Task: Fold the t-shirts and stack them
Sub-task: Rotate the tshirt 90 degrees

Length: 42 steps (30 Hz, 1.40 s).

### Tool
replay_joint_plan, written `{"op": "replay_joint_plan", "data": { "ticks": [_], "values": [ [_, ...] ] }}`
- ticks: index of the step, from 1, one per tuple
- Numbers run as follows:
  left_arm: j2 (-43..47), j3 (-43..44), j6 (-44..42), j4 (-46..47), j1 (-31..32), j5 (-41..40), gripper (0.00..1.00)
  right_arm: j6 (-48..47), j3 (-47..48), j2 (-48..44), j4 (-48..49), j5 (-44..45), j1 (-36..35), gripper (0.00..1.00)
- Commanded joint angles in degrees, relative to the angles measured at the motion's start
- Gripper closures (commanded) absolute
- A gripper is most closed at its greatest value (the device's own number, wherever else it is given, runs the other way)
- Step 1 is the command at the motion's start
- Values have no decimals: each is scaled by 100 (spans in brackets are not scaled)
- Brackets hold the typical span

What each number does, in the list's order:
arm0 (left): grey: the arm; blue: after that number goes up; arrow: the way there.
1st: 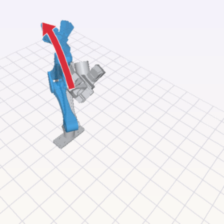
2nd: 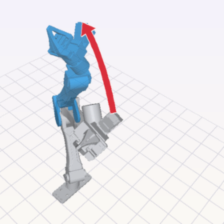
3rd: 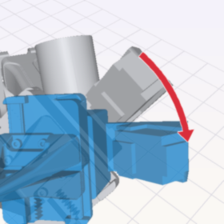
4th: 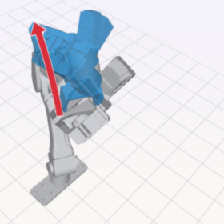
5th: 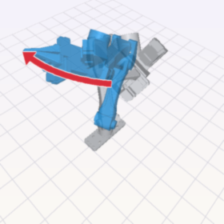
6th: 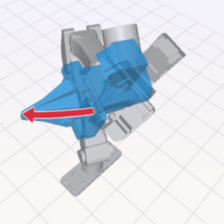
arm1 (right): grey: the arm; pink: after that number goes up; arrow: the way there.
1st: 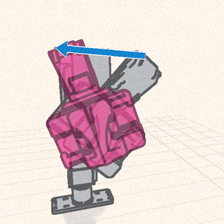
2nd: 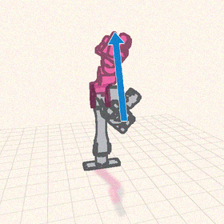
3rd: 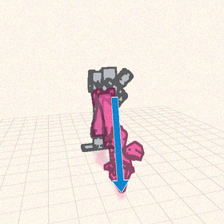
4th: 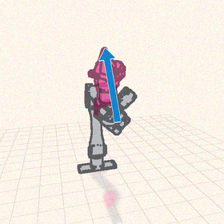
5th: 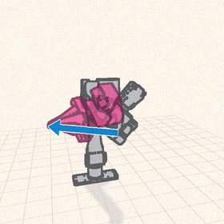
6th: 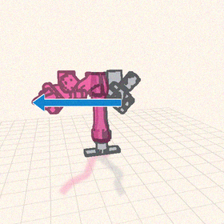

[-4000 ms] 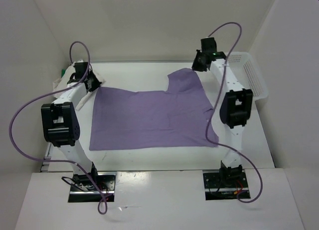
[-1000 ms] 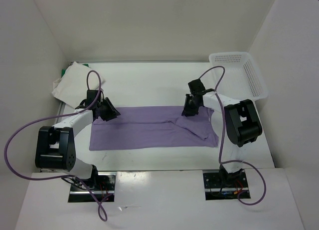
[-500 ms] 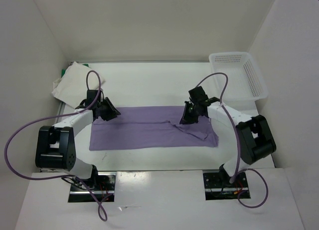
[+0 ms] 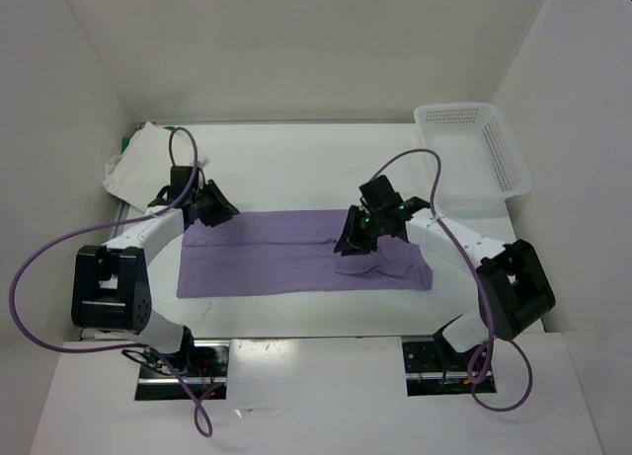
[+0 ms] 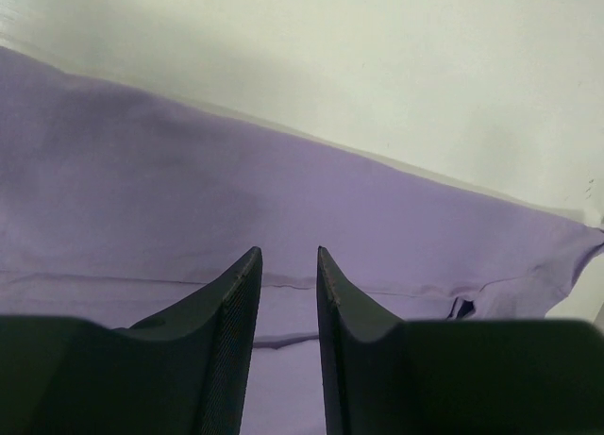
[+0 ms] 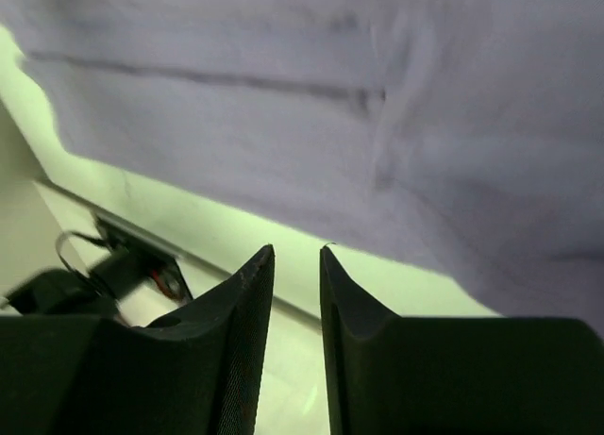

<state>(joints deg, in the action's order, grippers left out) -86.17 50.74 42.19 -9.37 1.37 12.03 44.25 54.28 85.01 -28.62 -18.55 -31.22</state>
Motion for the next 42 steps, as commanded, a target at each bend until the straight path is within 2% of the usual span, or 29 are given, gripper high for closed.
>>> {"op": "replay_joint_plan", "data": {
  "ticks": [1,2,6,10,13,18,22,24,27,32,34,36,39,42],
  "values": [
    [-49,208,-80,14,-5,36,63,-320,443,-336,-152,360,476,68],
    [-49,208,-80,14,-5,97,63,-460,443,-249,-100,447,677,68],
    [-102,260,-80,14,-5,98,63,-514,111,94,23,800,740,81],
    [-154,261,-141,14,-5,45,63,-198,-654,-247,129,756,740,86],
    [-207,261,-141,14,-5,45,63,-30,-1156,-862,129,817,740,86],
    [-383,392,-141,119,-5,106,63,522,-1543,-1048,198,836,556,88],
    [-436,515,-141,119,-5,159,63,1094,-2113,-1600,261,712,327,88],
    [-436,568,-141,119,-5,159,63,1156,-2185,-2022,182,782,327,88],
    [-383,568,-89,172,-5,273,63,1095,-1957,-2191,-21,1064,414,88],
    [-383,568,-36,233,126,335,63,1095,-1956,-1604,480,1011,547,83],
    [-444,568,-36,233,188,335,63,902,-1615,-1392,542,1229,608,89],
    [-444,568,-36,233,241,396,63,744,-1281,-1049,717,1502,739,99],
    [-296,568,-36,181,356,396,63,367,-877,-329,1086,1617,1161,100],
    [-33,568,-97,41,417,537,65,242,-358,425,1157,1897,1224,100]
  ]
}}
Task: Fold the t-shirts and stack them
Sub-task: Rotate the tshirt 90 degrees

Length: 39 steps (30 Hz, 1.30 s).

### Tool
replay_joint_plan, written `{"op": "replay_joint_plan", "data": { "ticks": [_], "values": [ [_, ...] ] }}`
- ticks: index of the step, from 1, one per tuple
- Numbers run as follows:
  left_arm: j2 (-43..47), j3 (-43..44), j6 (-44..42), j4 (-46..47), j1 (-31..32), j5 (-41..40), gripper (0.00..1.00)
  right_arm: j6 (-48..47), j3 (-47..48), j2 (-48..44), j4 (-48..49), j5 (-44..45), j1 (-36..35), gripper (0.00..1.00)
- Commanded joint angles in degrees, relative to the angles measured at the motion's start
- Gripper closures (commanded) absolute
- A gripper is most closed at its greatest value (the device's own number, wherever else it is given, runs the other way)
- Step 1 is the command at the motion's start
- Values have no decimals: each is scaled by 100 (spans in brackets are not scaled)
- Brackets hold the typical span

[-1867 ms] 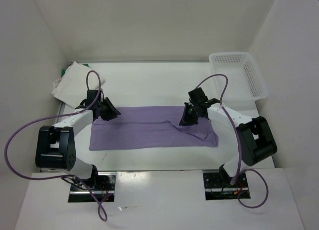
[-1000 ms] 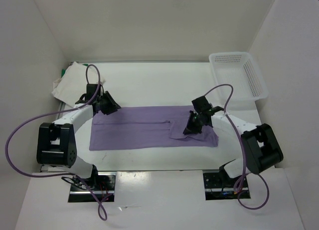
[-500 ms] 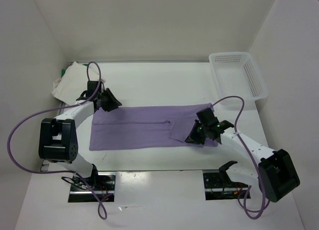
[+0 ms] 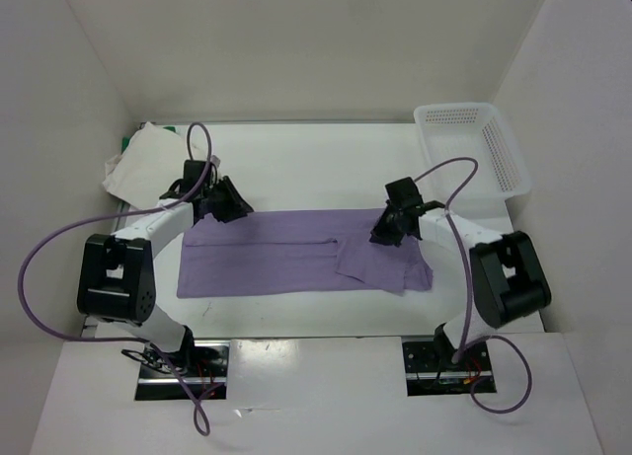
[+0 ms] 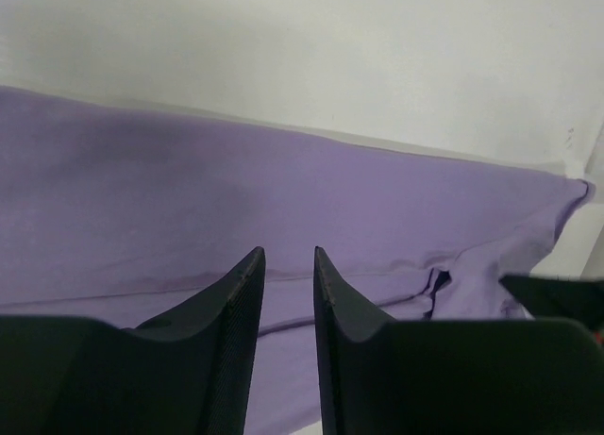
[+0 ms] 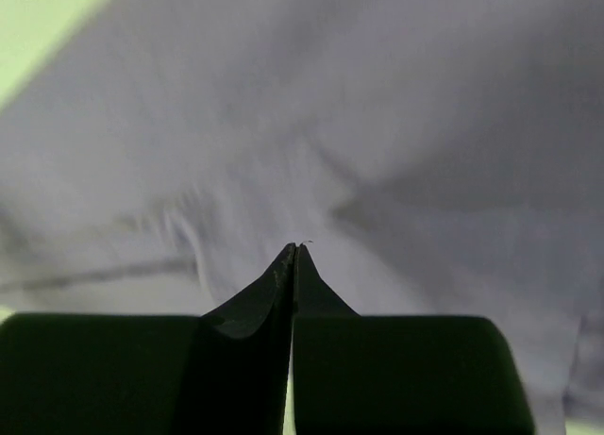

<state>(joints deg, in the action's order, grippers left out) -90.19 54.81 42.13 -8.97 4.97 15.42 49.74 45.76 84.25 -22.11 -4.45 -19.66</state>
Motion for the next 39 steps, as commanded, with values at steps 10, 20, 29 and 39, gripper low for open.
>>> {"op": "replay_joint_plan", "data": {
  "ticks": [10,20,29,39],
  "values": [
    [1240,267,-144,-491,689,576,67,-517,2021,2549,638,314,68,100],
    [1839,337,-231,-1237,918,532,67,-1211,9718,6653,-1926,-118,-389,100],
    [1760,259,-126,-1133,541,409,75,-2020,11105,5224,-3680,-126,-960,94],
    [1488,259,-381,-1072,-234,295,71,-809,2379,970,917,-1442,-1865,64]
  ]
}}
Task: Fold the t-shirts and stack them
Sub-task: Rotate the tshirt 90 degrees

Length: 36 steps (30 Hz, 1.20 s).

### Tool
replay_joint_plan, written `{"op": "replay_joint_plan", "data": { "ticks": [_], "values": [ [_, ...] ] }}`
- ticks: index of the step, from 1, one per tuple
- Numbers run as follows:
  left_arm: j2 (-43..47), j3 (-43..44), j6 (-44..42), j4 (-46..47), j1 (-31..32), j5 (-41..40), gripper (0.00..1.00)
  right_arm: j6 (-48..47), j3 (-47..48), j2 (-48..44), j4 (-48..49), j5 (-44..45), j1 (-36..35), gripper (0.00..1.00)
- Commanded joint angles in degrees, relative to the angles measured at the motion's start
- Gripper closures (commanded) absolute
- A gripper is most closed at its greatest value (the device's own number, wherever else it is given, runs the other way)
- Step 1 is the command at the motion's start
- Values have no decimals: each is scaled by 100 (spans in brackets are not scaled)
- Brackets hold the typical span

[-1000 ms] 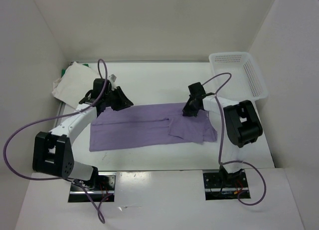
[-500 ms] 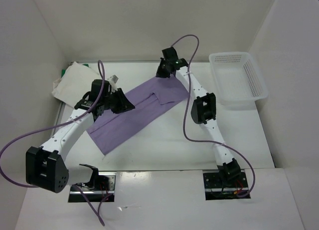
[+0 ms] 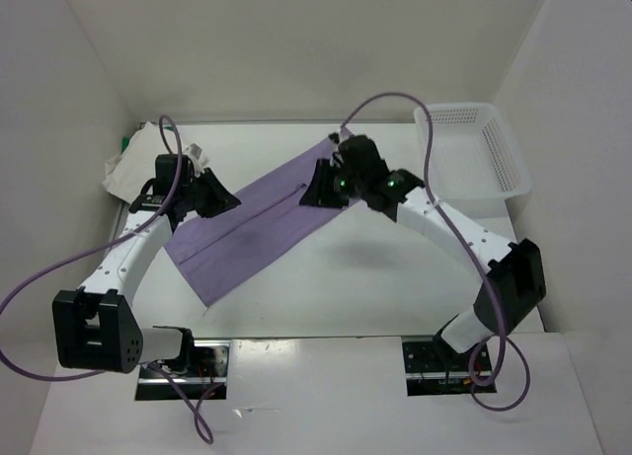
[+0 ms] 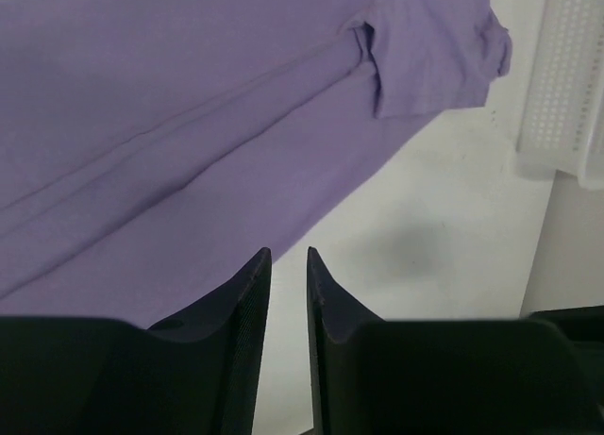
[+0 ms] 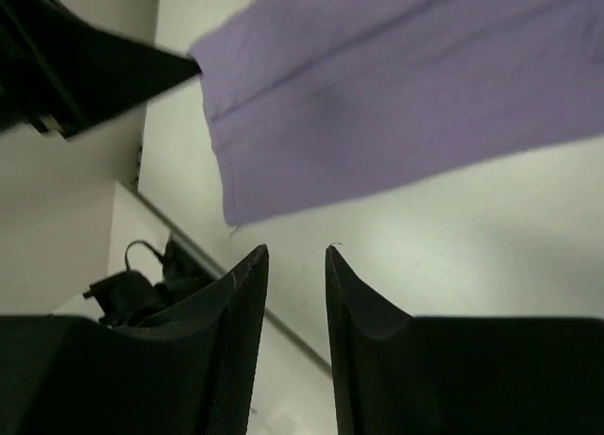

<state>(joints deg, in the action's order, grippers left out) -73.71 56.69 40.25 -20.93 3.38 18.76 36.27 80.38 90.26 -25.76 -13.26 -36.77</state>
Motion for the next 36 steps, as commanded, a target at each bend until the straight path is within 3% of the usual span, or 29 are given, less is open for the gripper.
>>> {"op": "replay_joint_plan", "data": {
  "ticks": [1,6,10,15,19,20,23,24,29,34,35,36],
  "values": [
    [-231,71,-245,124,-74,-40,71,756,-1268,448,1423,-564,-372,64],
    [-495,10,-193,414,-74,31,70,1417,-2026,949,2504,-257,-612,53],
    [-495,-139,-193,598,-74,145,67,1829,-1904,1441,2778,-19,-612,42],
    [-495,-202,-193,599,-74,259,67,2208,-1332,2355,2935,-10,-612,39],
    [-573,-202,-246,722,-74,373,66,2472,-920,2917,2805,95,-664,52],
    [-574,-63,-298,722,-74,374,66,2525,-788,3014,2674,95,-664,67],
    [-811,167,-403,722,-21,313,66,2578,-891,3086,2620,157,-664,90],
    [-924,263,-404,722,31,260,66,2578,-988,2981,2568,157,-664,93],
    [-1399,816,-509,774,207,136,62,1869,-2172,1646,2041,157,-664,98],
    [-2207,1449,-904,827,593,-443,57,1173,-3622,389,1058,-160,-77,100],
    [-2513,1572,-957,827,594,-505,55,1059,-3774,-4,960,-212,38,100],
    [-2690,1835,-1010,888,672,-505,52,849,-3888,-139,750,-273,317,94]
  ]
}}
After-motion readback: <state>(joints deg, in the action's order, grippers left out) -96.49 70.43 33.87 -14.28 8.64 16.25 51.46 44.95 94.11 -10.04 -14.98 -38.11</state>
